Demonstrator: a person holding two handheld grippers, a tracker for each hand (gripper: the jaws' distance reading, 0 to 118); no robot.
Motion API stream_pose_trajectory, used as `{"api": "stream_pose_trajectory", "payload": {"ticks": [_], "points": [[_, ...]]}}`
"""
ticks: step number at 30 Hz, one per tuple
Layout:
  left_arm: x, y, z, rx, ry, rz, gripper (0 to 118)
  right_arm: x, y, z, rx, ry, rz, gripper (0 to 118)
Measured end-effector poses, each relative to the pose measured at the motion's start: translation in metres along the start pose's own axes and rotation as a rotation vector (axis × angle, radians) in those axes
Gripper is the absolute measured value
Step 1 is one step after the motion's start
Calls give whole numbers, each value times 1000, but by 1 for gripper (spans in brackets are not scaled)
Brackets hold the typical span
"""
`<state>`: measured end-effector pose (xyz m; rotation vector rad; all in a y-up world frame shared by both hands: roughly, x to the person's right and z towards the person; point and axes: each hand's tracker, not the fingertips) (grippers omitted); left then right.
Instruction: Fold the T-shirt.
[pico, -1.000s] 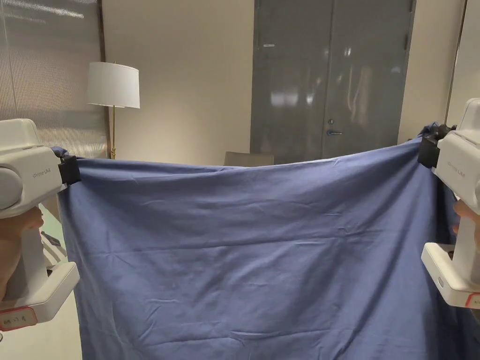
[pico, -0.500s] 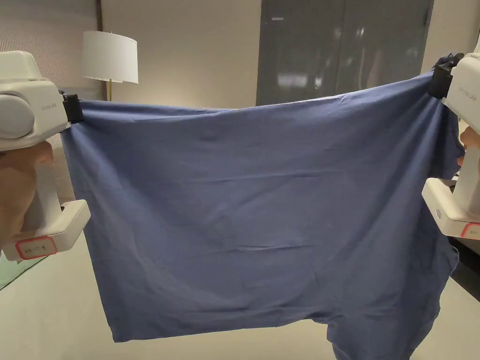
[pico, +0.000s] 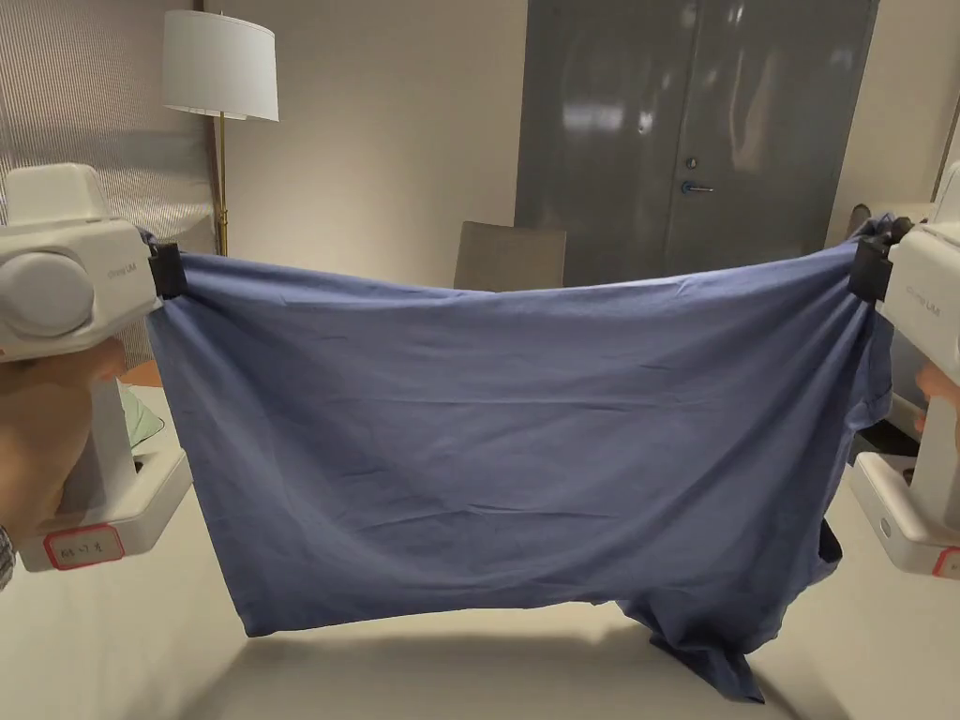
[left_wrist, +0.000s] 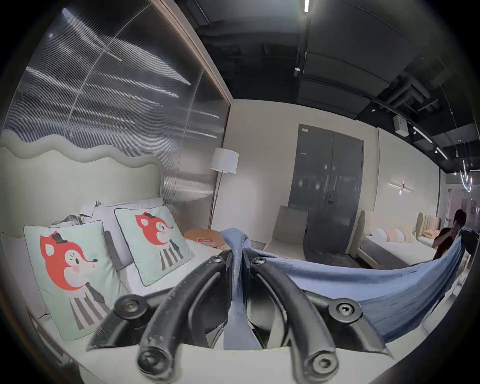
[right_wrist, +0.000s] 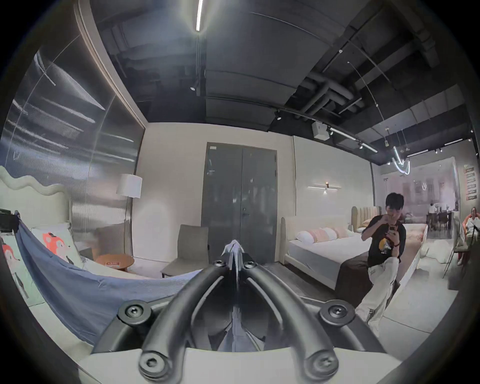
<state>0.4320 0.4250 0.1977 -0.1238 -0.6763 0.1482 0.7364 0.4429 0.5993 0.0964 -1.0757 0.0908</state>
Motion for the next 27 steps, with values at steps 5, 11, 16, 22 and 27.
{"api": "stream_pose_trajectory", "payload": {"ticks": [5, 11, 16, 22, 27], "points": [[-7, -14, 38, -30, -11, -14, 3, 14, -8, 45, -39, 6, -2, 3], [-23, -41, 107, -91, -22, -14, 3, 32, -27, 124, -87, 24, 30, 3], [-46, -74, 177, -164, -27, -28, 3, 49, -57, 200, -167, 51, 24, 3], [-86, -132, 263, -306, -32, -51, 3, 67, -106, 299, -272, 98, 56, 3], [-118, -186, 328, -429, -25, -69, 3, 81, -151, 373, -427, 112, 62, 3]]}}
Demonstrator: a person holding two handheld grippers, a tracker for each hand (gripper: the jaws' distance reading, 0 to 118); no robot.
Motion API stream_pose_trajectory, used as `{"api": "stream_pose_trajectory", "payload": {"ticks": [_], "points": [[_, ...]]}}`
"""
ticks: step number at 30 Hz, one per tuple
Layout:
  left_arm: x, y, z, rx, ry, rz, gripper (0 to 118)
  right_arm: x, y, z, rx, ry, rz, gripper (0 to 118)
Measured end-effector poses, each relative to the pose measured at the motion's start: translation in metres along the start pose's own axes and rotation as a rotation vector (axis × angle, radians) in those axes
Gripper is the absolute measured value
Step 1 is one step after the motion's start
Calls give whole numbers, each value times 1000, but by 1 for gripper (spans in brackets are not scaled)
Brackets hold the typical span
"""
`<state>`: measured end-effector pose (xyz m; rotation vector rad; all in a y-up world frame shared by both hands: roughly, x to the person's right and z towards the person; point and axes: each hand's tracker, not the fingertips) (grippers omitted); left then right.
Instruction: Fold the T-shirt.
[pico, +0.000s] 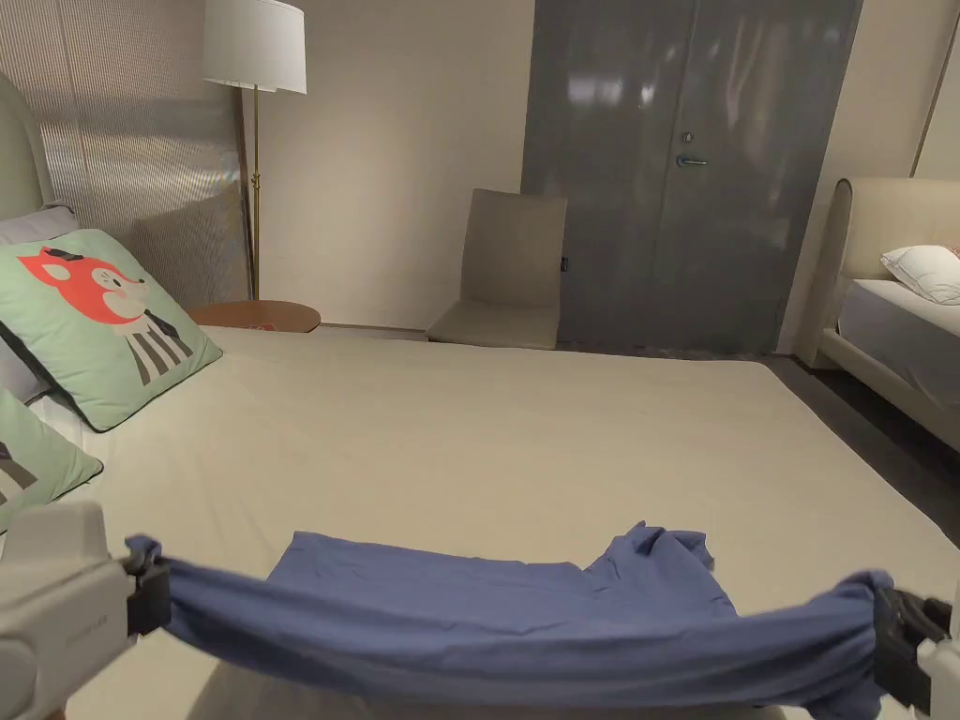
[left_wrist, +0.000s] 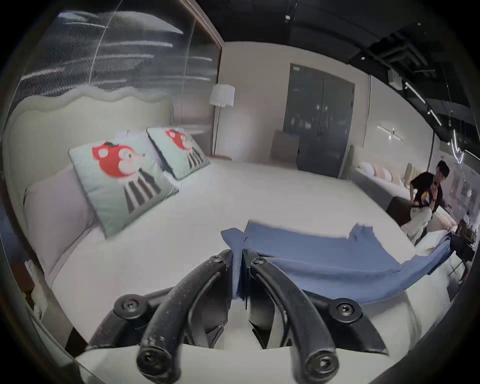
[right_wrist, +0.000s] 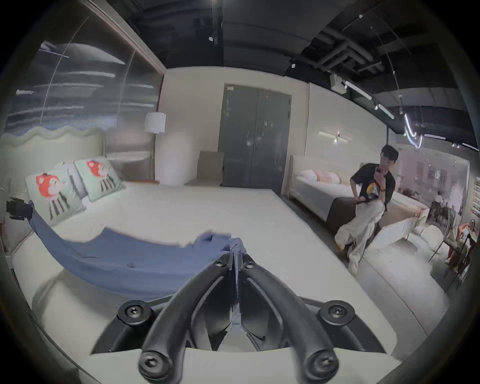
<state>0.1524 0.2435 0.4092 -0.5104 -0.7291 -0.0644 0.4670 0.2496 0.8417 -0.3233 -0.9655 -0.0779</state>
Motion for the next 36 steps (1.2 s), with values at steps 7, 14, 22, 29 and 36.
{"api": "stream_pose_trajectory", "payload": {"ticks": [7, 14, 22, 29, 36], "points": [[-32, -91, 16, -236, 5, -8, 3, 0, -90, 40, -266, -2, 29, 3], [-50, -140, 6, -436, 26, -32, 3, 8, -143, 44, -474, -7, -1, 3], [-58, -166, -7, -504, 48, -40, 3, 6, -169, 29, -567, -18, 47, 2], [-54, -153, 19, -361, 44, -25, 79, 6, -160, 45, -443, -33, 16, 41], [-33, -109, 84, 66, -12, 46, 92, -10, -99, 93, -4, -94, -22, 105]]}}
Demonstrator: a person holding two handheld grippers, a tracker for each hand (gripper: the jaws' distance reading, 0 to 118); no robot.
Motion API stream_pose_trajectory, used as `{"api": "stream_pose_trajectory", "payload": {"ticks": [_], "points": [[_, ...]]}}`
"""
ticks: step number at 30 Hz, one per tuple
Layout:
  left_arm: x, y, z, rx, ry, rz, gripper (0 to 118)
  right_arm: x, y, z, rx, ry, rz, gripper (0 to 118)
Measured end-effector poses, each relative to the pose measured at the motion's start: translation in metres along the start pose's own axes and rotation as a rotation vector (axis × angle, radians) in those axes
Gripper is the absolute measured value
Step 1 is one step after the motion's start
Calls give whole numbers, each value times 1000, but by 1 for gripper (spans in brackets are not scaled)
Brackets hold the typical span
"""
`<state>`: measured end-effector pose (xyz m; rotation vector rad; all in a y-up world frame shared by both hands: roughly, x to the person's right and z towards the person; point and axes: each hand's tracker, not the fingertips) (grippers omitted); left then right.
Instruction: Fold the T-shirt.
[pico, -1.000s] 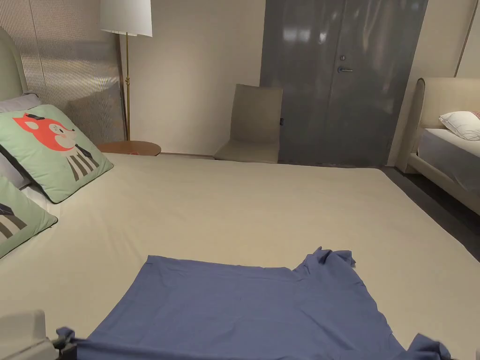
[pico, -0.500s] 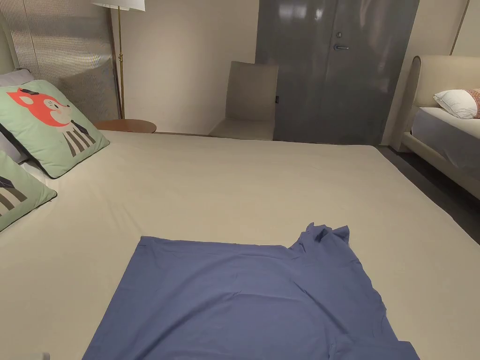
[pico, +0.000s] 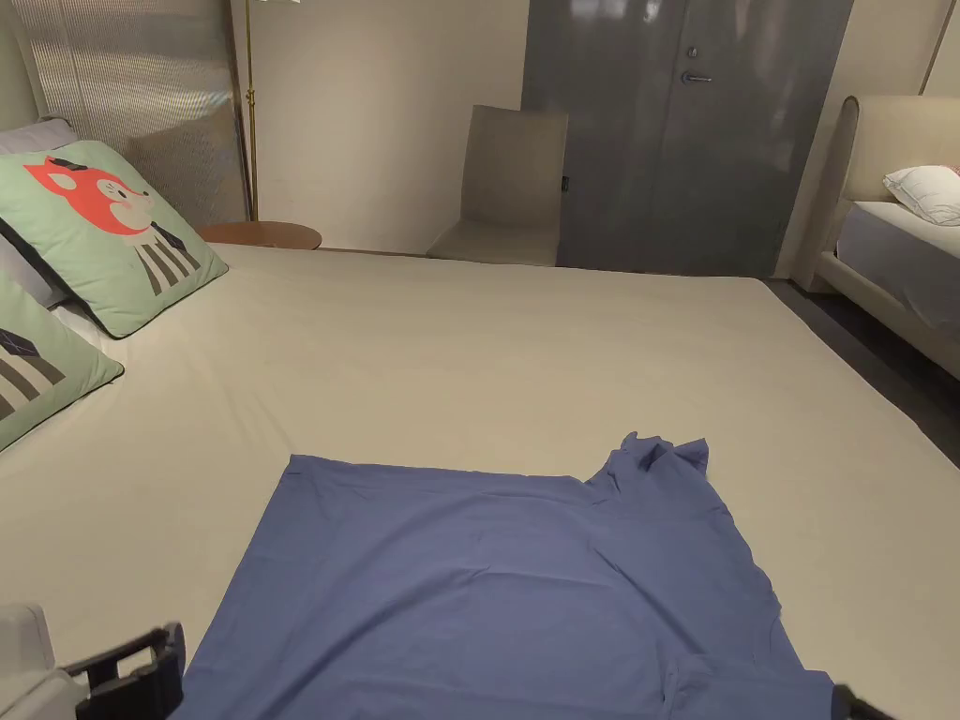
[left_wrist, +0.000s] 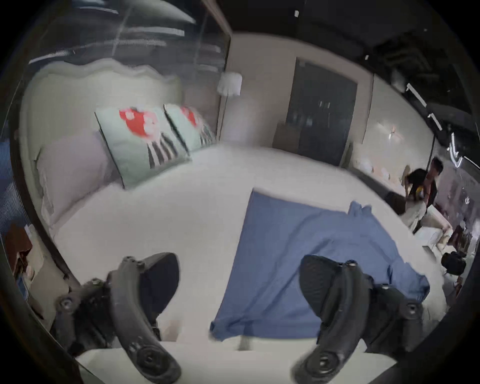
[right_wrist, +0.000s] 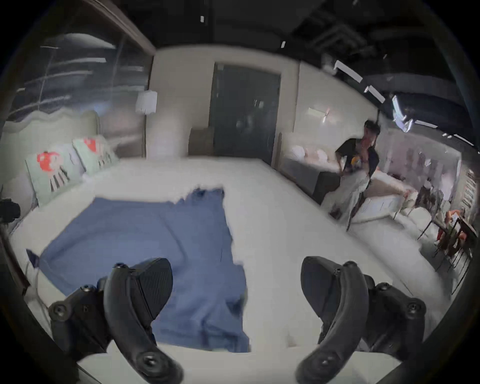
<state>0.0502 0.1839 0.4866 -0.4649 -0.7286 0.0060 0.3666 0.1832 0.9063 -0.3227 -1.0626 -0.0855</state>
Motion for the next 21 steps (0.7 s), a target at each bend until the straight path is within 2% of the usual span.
{"api": "stream_pose_trajectory", "payload": {"ticks": [2, 3, 4, 5, 6, 7, 9, 11, 14, 17, 18, 20, 21], "points": [[8, 10, 11, 82, -16, -15, 69, -8, 12, 8, 97, -23, -28, 105], [12, 12, 16, 114, -20, -23, 45, -11, 15, 13, 133, -29, -38, 103], [16, 13, 20, 147, -22, -35, 22, -14, 17, 17, 167, -36, -44, 93], [19, 13, 22, 180, -21, -48, 1, -17, 19, 21, 195, -37, -49, 72], [21, 14, 24, 187, -8, -53, 0, -20, 19, 20, 213, -37, -50, 28], [22, 15, 26, 184, -12, -49, 0, -24, 20, 20, 213, -52, -47, 0], [20, 16, 23, 151, -47, -46, 0, -27, 19, 19, 214, -70, -38, 0], [16, 13, 21, 114, -60, -37, 0, -27, 20, 15, 173, -17, -48, 0], [6, 3, 11, 29, -49, -78, 0, -30, 13, 10, 152, -21, -35, 0], [-10, -13, -4, -112, -84, -84, 1, -28, 6, 8, 118, -6, -48, 0], [-15, -20, -10, -136, -69, -80, 14, -30, 3, 5, 102, -4, -46, 0], [-27, -33, -25, -226, -47, -79, 76, -30, -1, 3, 85, 0, -42, 0], [-32, -42, -33, -283, -32, -75, 86, -30, -3, 3, 74, 4, -35, 0]]}}
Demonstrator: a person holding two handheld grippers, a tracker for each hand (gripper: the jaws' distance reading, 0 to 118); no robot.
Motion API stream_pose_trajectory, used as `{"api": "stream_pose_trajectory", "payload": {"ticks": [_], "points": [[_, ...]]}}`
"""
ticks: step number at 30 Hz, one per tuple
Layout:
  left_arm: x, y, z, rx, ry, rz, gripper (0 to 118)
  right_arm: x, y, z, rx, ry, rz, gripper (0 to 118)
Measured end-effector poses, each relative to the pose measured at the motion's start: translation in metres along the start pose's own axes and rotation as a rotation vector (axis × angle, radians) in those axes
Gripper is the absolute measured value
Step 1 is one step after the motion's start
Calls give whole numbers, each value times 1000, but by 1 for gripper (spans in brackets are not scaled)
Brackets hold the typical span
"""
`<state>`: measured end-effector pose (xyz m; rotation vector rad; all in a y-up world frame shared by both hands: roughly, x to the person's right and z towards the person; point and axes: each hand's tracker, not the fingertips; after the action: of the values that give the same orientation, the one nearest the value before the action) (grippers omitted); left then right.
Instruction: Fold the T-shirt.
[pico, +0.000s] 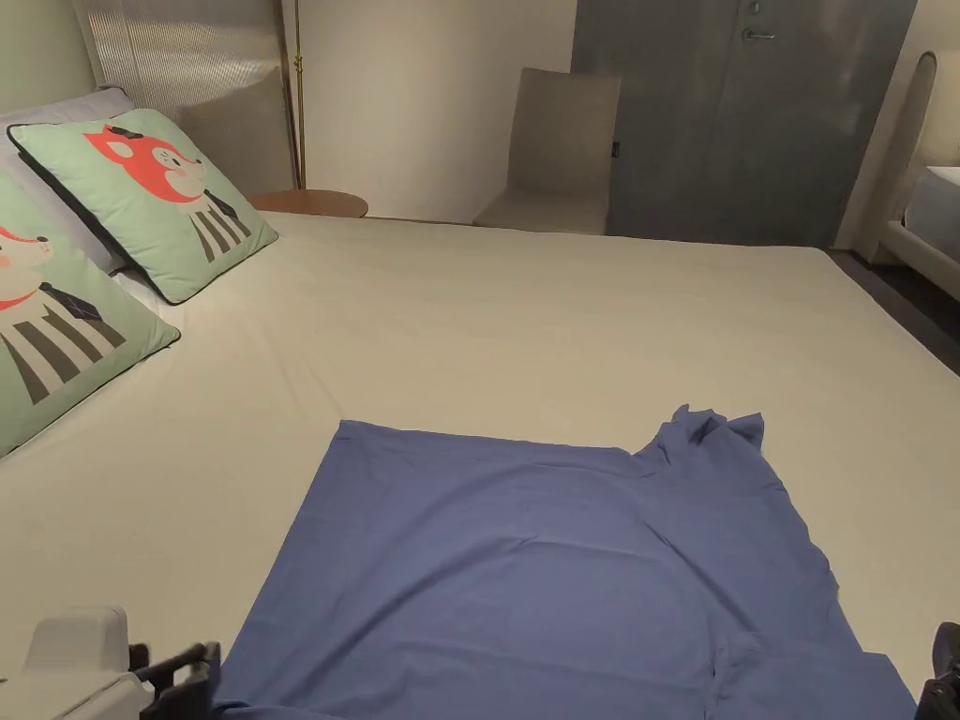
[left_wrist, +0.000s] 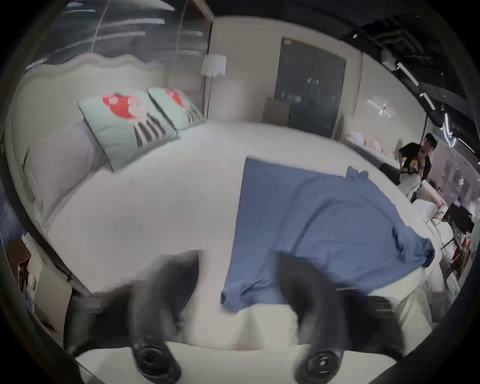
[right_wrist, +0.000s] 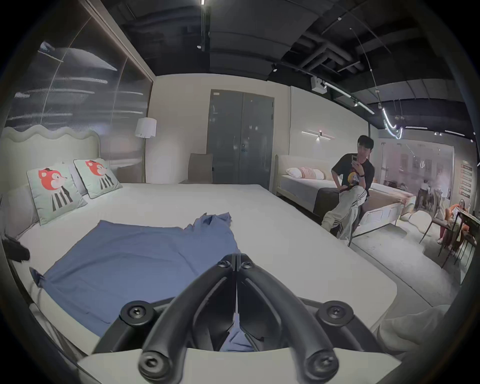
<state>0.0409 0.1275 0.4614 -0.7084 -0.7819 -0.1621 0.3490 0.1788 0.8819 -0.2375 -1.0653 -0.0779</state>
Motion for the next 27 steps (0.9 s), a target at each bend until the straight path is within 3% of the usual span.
{"api": "stream_pose_trajectory", "payload": {"ticks": [3, 6, 8, 10, 13, 15, 16, 17, 18, 19, 25, 26, 27], "points": [[-11, -15, -16, -70, -51, 23, 110, 0, -5, -2, -22, 6, -1, 0], [-20, -19, -29, -135, -43, 29, 104, 0, -9, -6, -45, 1, 5, 0], [-16, -21, -36, -141, -43, 25, 82, 2, -11, -7, -61, -2, 5, 0], [-17, -20, -39, -151, -43, 35, 45, 3, -15, -8, -73, -1, 1, 0], [-14, -20, -40, -163, -79, 52, 24, 6, -19, -11, -102, -5, 0, 1], [-9, -19, -37, -151, -82, 38, 2, 10, -22, -13, -119, -8, 0, 2], [-8, -19, -36, -149, -84, 35, 2, 13, -24, -14, -143, -6, 4, 15], [-8, -18, -35, -152, -85, 34, 2, 16, -28, -16, -187, 9, 10, 45], [-7, -17, -33, -155, -91, 27, 2, 21, -31, -20, -235, 26, 14, 92], [-5, -18, -31, -151, -92, 20, 2, 26, -37, -26, -308, 39, 23, 109], [2, -17, -27, -150, -89, 8, 2, 37, -72, -32, -439, 55, 126, 103], [3, -17, -27, -149, -90, 6, 2, 38, -76, -34, -447, 52, 119, 99], [5, -17, -28, -148, -86, 5, 2, 39, -79, -36, -454, 52, 113, 81]]}}
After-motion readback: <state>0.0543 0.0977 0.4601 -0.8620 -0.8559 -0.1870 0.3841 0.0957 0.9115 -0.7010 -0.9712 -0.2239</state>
